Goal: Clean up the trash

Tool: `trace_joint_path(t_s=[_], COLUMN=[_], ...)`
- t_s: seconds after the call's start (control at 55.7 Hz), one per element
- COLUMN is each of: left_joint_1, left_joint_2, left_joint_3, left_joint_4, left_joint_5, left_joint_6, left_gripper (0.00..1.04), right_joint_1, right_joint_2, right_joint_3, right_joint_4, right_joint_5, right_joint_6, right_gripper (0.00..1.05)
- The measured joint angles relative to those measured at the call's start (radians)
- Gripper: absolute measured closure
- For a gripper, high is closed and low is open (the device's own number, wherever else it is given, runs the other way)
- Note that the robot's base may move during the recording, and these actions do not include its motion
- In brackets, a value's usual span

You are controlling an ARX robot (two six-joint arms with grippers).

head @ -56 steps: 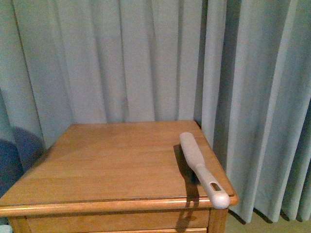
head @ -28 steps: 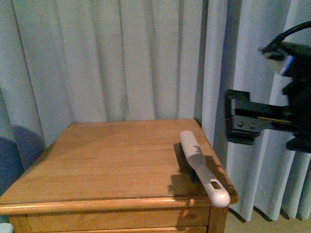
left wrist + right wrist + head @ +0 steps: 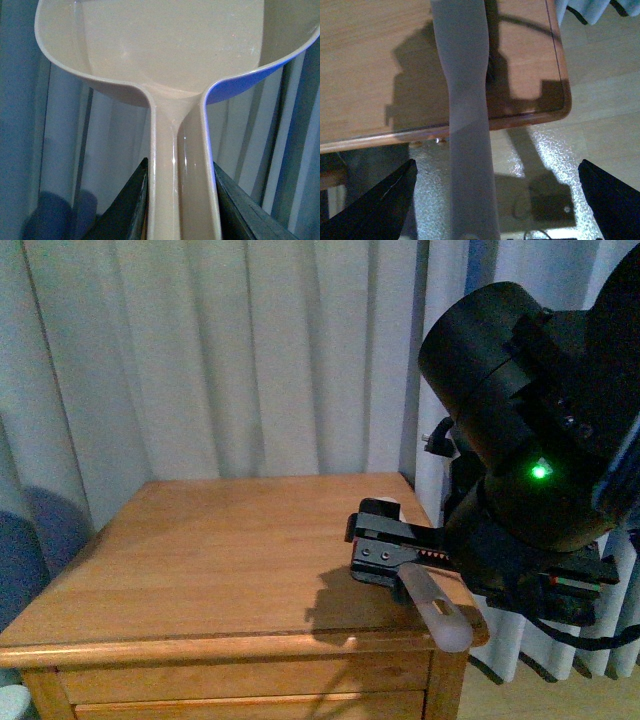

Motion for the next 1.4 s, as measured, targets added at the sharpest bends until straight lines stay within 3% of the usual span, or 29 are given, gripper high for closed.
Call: trace_joint_path(t_s=[0.198,0.737,0.988,1.24,1.401], left_joint_1=[0.0,0.0,0.0,0.0,0.0], left_joint_2=[0.0,0.0,0.0,0.0,0.0], left_joint_3=[0.0,0.0,0.0,0.0,0.0], left_joint_4=[0.0,0.0,0.0,0.0,0.0], left_joint_5=[0.0,0.0,0.001,0.0,0.0], left_joint_6=[0.0,0.0,0.0,0.0,0.0], left_gripper=[0.76,0.76,0.76,0.76,0.76], right_joint_1=[0.001,-0.035,-0.051,-0.033,-0.024], right_joint_2=[0.068,0.078,-0.085,-0.46,-0.716], right_joint_3=[0.033,0.047,-0.068,-0.333,-0.515], right_joint_4=[0.004,0.054,0.261,0.6,0.702], right_joint_5=[-0.016,-0.048,-0.037,0.043,0.082], right_joint_6=[0.013,0.027,-0.107,-0.394,-0.541], right_gripper=[0.11,0.82,0.83,0.83,0.83])
